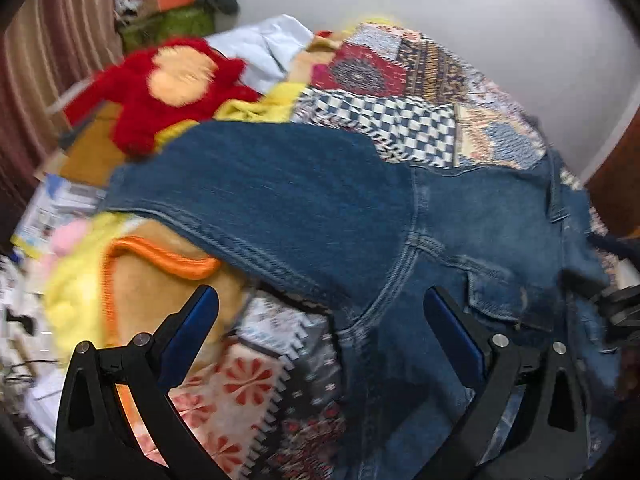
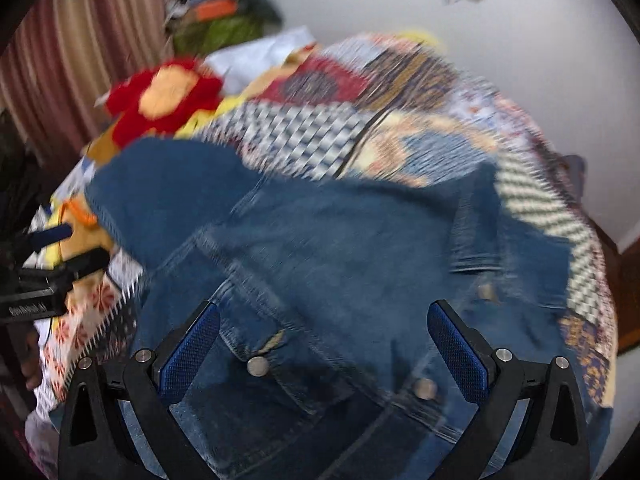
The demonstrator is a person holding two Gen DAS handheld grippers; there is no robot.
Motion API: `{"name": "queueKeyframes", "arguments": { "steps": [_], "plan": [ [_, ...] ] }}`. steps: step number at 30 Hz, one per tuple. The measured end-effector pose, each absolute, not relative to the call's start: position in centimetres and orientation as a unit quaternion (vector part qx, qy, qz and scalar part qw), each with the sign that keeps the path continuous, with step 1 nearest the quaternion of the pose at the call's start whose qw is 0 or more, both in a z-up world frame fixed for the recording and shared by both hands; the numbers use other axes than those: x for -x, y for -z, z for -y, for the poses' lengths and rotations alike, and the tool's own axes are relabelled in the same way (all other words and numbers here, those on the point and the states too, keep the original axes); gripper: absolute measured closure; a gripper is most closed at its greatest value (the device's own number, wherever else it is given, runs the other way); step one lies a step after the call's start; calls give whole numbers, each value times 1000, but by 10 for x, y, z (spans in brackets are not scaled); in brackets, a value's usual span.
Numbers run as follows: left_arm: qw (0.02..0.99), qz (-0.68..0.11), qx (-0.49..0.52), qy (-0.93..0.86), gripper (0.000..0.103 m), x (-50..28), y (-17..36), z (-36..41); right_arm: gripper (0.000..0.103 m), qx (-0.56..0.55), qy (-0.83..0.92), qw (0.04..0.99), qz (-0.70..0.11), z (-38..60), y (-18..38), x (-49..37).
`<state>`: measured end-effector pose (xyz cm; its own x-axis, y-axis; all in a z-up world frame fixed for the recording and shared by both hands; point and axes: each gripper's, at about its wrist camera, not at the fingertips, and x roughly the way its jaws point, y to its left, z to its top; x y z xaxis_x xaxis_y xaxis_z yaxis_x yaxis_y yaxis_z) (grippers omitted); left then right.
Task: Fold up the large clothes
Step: 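Grasp the denim jacket hem with the left gripper and lift it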
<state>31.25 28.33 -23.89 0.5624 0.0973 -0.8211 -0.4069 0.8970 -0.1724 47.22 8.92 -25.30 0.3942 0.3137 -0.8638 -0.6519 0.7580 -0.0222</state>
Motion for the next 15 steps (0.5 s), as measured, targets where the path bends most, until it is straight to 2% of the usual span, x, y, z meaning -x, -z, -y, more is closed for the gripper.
{"name": "queueKeyframes", "arguments": {
  "steps": [8,9,11,14,15],
  "plan": [
    [814,-462,340,-92,0,-330,278,-330,0,206,-324,758,-527,-124,303,-488],
    [809,-461,352,-94,2,-333,281,-336,0,208,-331,751,-531,-126,306,-490],
    [808,-460,354,-102,11,-336,283,-344,0,209,-333,744,-540,-132,313,-491],
    [809,-453,362,-98,16,-339,282,-349,0,206,-333,738,-549,-136,320,-493],
    [810,-450,361,-101,22,-340,281,-349,0,208,-333,740,-546,-137,320,-492]
  ]
}}
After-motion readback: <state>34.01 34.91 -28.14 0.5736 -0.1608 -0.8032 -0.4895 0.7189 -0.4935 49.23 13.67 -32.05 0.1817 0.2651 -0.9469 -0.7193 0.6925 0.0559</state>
